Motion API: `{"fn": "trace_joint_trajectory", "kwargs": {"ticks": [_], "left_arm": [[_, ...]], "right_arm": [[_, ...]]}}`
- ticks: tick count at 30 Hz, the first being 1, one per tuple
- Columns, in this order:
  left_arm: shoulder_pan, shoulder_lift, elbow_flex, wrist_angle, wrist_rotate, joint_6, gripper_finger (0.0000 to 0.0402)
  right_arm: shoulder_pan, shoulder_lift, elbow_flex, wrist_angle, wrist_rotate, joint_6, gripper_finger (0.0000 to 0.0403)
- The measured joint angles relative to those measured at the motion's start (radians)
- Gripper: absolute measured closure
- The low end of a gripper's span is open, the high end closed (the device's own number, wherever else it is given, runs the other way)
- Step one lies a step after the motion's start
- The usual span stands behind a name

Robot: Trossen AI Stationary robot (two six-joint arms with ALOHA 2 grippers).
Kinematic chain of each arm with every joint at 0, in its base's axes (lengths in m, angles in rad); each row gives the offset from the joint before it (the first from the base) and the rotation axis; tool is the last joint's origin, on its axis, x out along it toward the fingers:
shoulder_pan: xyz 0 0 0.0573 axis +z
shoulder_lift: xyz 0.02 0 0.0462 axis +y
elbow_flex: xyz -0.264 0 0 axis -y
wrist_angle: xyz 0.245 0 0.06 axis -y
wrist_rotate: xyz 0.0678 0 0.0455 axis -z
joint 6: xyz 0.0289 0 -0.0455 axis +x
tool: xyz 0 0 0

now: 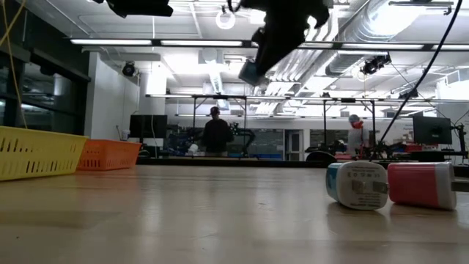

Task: Pick & Place Office items
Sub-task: Put the top blue charger adapter into the yellow basket

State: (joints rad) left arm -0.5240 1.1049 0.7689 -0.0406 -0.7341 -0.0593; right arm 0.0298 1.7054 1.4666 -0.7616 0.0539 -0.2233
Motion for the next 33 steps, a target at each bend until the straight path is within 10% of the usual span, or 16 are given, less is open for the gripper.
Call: {"fn": "trace_joint_trajectory", "kwargs": {"ticks": [33], "left_arm": [[0.000, 0.000, 0.000, 0.003, 0.000, 0.000, 0.0216]], "right_arm": [[0.195, 0.000, 0.000, 0.210, 0.105, 0.227, 0.0295]]}}
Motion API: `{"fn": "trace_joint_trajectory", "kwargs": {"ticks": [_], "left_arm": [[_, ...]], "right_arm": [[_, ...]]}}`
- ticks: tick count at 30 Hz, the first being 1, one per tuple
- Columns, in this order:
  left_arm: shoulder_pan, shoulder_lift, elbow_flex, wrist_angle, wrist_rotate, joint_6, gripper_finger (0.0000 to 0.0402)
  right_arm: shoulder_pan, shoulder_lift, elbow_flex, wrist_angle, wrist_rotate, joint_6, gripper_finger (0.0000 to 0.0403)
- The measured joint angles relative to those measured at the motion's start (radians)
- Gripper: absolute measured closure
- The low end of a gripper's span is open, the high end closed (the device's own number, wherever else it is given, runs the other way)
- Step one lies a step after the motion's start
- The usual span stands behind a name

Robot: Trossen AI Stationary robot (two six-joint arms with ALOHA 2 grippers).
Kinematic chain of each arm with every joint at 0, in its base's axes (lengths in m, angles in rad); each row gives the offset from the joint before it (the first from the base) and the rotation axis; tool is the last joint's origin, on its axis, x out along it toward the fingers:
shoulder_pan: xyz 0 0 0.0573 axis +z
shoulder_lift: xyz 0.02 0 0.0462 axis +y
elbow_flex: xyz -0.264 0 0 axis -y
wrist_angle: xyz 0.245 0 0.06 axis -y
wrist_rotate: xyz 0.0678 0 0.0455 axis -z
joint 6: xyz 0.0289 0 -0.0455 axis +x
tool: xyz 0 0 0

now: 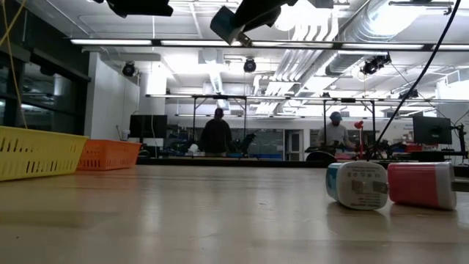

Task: Pick & Place Office items
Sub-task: Put the top blue charger adapter into the yellow basket

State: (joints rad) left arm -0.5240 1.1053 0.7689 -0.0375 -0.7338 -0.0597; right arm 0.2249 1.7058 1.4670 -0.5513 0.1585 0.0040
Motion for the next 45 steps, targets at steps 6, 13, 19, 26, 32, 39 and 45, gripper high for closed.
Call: {"fn": "trace_joint_trajectory", "kwargs": {"ticks": [6, 13, 19, 26, 32, 39, 45], "left_arm": [[0.000, 0.000, 0.000, 0.002, 0.019, -0.001, 0.0216], [0.017, 0.004, 0.000, 0.053, 0.097, -0.020, 0.0216], [0.054, 0.011, 0.000, 0.059, 0.123, -0.061, 0.0216], [0.076, 0.058, 0.000, 0.133, 0.188, -0.062, 0.0216], [0.079, 0.070, 0.000, 0.155, 0.204, -0.056, 0.0216], [0.087, 0.070, 0.000, 0.172, 0.204, -0.053, 0.0216], [0.091, 0.070, 0.000, 0.182, 0.204, -0.053, 0.0216]], "right_arm": [[0.000, 0.000, 0.000, 0.017, 0.000, -0.006, 0.0295], [0.000, 0.000, 0.000, 0.055, 0.000, -0.008, 0.0295], [0.000, 0.000, 0.000, 0.063, 0.000, -0.008, 0.0295], [-0.003, 0.000, 0.000, 0.078, 0.000, -0.008, 0.0295], [-0.010, 0.000, 0.000, 0.102, 0.000, -0.034, 0.0295], [-0.010, 0.000, 0.000, 0.130, -0.009, -0.061, 0.0295], [-0.010, 0.000, 0.000, 0.150, -0.009, -0.064, 0.0295]]}}
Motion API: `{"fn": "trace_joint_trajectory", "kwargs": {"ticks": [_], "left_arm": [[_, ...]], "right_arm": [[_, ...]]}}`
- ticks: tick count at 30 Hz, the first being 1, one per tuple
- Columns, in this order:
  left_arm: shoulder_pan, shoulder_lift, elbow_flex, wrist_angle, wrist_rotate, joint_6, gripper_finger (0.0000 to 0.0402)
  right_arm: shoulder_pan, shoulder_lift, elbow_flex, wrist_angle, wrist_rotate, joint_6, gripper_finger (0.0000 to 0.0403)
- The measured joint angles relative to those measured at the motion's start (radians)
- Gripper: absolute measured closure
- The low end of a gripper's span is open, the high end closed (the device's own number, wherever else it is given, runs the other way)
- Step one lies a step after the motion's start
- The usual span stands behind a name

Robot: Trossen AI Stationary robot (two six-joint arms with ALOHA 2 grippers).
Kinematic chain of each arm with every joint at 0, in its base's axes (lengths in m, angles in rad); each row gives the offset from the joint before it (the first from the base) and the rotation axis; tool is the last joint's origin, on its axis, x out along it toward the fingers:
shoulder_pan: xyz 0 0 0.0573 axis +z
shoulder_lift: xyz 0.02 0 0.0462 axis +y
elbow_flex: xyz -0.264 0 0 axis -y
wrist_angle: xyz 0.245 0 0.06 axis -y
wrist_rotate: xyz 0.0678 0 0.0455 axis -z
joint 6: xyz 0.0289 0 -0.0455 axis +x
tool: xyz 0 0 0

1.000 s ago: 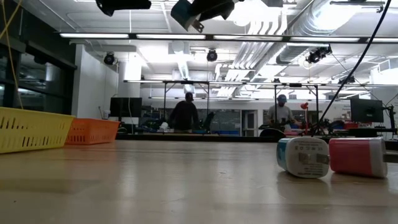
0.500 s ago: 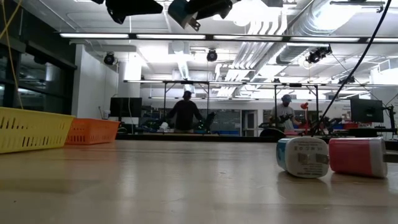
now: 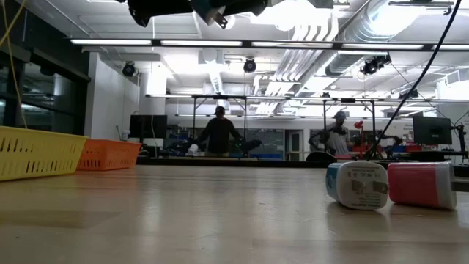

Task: Pick & Place Office items
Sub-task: Put the top blue charger adapter into the yellow basket

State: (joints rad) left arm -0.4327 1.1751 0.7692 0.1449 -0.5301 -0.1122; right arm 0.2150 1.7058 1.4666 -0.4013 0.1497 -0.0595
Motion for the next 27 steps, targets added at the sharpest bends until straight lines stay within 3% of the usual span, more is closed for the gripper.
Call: {"fn": "trace_joint_trajectory", "kwargs": {"ticks": [27], "left_arm": [[0.001, 0.000, 0.000, 0.091, 0.000, 0.036, 0.0216]], "right_arm": [[0.000, 0.000, 0.000, 0.093, -0.018, -0.049, 0.0295]]}}
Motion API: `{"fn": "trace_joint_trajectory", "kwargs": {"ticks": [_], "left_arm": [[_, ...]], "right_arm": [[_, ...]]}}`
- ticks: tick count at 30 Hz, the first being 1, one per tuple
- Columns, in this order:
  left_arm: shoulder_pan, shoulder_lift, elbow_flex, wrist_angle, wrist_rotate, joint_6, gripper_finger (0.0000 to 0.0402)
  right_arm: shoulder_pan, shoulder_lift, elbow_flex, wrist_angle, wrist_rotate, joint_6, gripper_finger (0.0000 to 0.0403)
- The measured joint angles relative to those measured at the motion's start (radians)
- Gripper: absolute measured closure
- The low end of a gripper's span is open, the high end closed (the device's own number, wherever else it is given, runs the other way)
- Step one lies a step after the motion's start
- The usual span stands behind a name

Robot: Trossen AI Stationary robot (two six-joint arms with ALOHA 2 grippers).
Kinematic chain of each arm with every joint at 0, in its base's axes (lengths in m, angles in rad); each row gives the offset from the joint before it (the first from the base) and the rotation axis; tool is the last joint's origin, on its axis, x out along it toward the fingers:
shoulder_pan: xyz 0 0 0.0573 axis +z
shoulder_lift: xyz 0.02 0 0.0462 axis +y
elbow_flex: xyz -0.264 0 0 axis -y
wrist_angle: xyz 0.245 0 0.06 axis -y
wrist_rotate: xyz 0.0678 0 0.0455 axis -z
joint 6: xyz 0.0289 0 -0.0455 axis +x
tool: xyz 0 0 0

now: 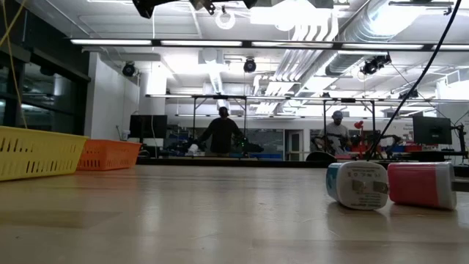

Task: Pick & Place Office items
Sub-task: Put the top blue charger adapter into the yellow basket

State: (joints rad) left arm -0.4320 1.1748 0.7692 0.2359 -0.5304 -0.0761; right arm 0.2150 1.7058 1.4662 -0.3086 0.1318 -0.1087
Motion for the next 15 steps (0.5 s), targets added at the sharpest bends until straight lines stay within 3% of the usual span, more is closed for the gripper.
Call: {"fn": "trace_joint_trajectory", "kwargs": {"ticks": [15], "left_arm": [[0.000, 0.000, 0.000, 0.002, 0.000, 0.002, 0.0216]], "right_arm": [[0.001, 0.000, 0.000, 0.015, 0.000, -0.002, 0.0295]]}}
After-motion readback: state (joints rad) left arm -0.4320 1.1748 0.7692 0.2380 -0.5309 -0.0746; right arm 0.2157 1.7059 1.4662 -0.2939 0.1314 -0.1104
